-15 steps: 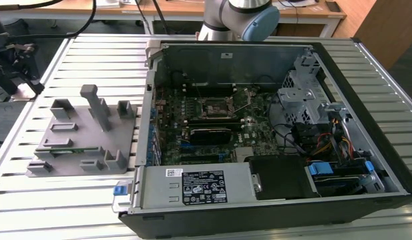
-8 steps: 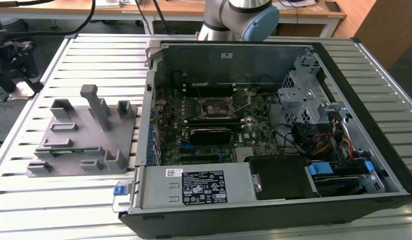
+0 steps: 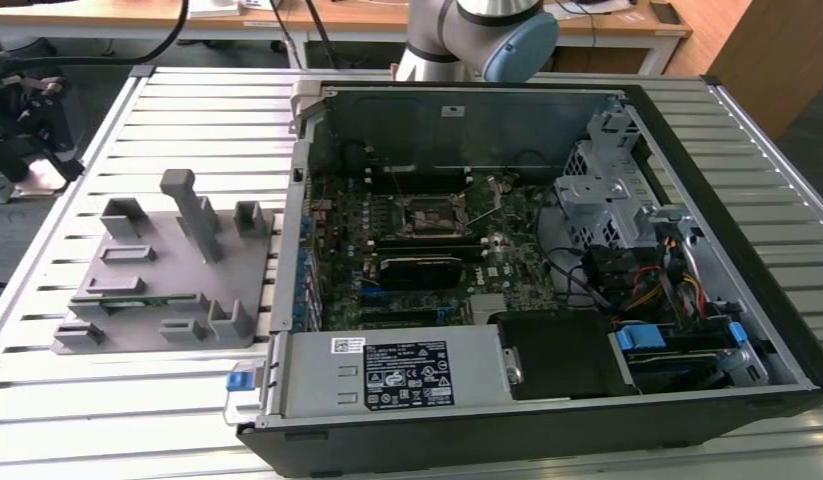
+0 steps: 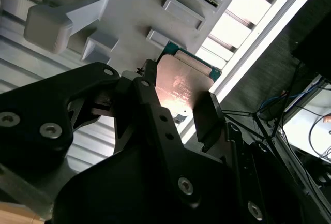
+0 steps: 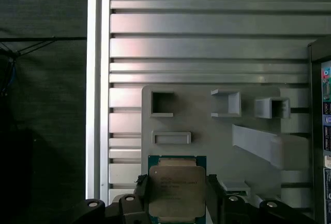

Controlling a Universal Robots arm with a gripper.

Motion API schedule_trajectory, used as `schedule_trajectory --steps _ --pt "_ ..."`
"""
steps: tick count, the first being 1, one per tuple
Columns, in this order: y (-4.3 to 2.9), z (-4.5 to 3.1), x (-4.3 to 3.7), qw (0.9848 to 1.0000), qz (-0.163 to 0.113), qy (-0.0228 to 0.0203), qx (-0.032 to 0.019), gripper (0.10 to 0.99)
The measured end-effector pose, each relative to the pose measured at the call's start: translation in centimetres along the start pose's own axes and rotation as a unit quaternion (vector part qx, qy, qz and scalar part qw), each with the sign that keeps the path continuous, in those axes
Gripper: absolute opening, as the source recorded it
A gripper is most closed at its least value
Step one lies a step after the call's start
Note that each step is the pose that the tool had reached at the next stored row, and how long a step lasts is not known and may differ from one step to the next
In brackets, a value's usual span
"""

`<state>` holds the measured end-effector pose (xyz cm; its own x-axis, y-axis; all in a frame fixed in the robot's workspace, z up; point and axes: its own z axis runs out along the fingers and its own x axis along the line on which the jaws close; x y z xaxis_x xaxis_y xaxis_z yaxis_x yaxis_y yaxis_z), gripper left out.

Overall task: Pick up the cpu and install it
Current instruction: 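Pick up the cpu and move it towards the insertion slot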

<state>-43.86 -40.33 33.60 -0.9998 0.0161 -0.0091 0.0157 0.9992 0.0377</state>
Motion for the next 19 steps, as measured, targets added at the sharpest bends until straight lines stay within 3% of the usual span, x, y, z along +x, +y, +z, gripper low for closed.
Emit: schedule_trajectory --steps 19 --pt "0.10 -1.45 -0.01 1.0000 0.000 0.0000 0.0003 0.525"
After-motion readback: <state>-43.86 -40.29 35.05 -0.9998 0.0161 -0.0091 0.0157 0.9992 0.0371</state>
